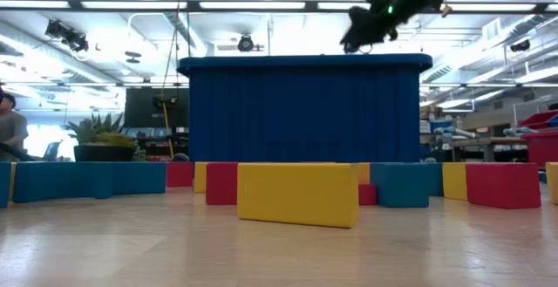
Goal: Sort blocks
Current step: Put the green block with the other green blocks into the blue bin
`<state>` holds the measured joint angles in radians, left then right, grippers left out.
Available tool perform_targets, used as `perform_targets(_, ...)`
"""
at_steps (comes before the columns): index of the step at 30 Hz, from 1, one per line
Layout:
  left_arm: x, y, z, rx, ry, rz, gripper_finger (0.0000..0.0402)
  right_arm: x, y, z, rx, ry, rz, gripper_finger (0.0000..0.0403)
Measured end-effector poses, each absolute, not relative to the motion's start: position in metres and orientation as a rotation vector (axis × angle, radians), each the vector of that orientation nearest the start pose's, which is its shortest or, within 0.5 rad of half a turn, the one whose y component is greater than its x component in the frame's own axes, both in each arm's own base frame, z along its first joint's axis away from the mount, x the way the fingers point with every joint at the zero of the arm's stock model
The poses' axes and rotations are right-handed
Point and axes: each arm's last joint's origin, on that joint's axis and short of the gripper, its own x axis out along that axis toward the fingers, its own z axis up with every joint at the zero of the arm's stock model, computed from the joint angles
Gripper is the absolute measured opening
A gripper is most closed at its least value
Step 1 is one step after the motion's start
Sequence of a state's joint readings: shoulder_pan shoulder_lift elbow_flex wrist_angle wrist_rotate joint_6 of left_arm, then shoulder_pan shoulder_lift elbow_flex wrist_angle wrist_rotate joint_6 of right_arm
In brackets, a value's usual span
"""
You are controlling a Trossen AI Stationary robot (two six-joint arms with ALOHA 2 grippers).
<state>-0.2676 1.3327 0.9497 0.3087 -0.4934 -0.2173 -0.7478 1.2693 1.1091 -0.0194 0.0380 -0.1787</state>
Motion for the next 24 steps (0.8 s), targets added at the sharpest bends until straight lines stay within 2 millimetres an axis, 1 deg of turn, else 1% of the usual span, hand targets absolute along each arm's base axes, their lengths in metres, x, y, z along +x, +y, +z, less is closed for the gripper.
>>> perform_targets(6, 0.294, -0.066, 0.326, -0.226, -0.042, 0.225, 0.0166, 0.210, -0.146, 0.385, -0.142, 0.138, -0.560, 0.0246)
perform_targets(9, 0.294, -0.065, 0.329, -0.232, -0.075, 0.226, 0.0166, 0.210, -0.121, 0.392, -0.128, 0.123, -0.455, 0.0240)
perform_targets(11, 0.294, -0.062, 0.327, -0.223, -0.054, 0.238, 0.0166, 0.210, -0.107, 0.394, -0.110, 0.122, -0.390, 0.0237)
perform_targets(14, 0.296, -0.055, 0.316, -0.184, 0.054, 0.275, 0.0166, 0.211, -0.089, 0.393, -0.089, 0.146, -0.305, 0.0232)
perform_targets(17, 0.295, -0.046, 0.302, -0.158, 0.187, 0.315, 0.0166, 0.213, -0.075, 0.390, -0.082, 0.188, -0.243, 0.0227)
perform_targets(21, 0.296, -0.036, 0.279, -0.097, 0.396, 0.293, 0.0166, 0.214, -0.067, 0.389, -0.083, 0.202, -0.208, 0.0219)
perform_targets(24, 0.301, -0.031, 0.263, -0.051, 0.506, 0.244, 0.0166, 0.215, -0.064, 0.389, -0.084, 0.199, -0.197, 0.0212)
